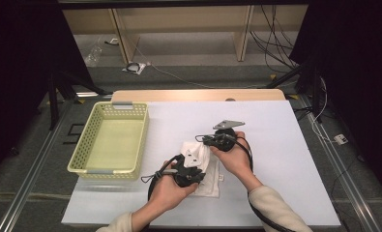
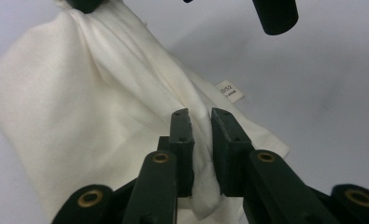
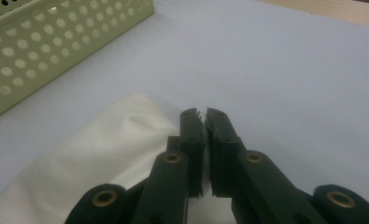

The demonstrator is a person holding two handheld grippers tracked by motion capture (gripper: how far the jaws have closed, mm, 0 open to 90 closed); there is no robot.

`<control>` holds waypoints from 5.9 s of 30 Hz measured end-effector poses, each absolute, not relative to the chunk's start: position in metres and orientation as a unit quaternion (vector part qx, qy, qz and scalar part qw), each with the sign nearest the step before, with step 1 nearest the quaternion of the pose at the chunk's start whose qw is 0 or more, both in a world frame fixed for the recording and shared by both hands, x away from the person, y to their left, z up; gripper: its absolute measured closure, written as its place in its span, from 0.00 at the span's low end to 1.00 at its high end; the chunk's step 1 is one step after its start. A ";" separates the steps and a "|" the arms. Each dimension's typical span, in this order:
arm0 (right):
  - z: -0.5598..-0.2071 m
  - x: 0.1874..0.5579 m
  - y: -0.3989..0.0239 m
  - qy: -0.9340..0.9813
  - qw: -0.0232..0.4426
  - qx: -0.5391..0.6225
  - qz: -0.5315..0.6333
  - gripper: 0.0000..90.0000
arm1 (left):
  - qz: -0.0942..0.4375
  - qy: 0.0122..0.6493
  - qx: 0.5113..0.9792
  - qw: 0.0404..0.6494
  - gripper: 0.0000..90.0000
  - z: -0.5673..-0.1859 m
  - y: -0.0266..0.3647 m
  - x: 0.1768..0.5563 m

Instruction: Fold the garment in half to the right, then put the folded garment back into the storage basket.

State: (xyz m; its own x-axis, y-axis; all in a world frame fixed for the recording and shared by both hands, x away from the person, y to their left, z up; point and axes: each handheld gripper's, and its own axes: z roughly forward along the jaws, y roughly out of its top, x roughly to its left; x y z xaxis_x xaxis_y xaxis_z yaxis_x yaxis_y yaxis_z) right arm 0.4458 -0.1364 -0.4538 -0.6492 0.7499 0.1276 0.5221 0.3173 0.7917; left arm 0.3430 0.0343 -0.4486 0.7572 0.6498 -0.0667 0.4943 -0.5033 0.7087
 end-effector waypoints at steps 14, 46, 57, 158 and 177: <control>-0.464 0.443 -0.153 0.795 0.130 0.416 0.422 0.96 | 0.118 0.333 0.833 0.426 0.65 -0.422 0.051 0.336; -0.448 0.415 -0.157 0.795 0.102 0.433 0.412 0.71 | 0.168 0.371 0.826 0.391 0.76 -0.443 0.060 0.385; -0.454 0.410 -0.160 0.800 0.095 0.449 0.386 0.98 | 0.168 0.367 0.829 0.387 0.75 -0.448 0.057 0.385; -0.467 0.324 -0.289 0.772 0.206 0.407 0.443 0.32 | 0.159 0.360 0.803 0.448 0.10 -0.460 0.099 0.342; -0.473 0.312 -0.300 0.759 0.212 0.410 0.459 0.28 | 0.157 0.367 0.804 0.441 0.11 -0.462 0.095 0.344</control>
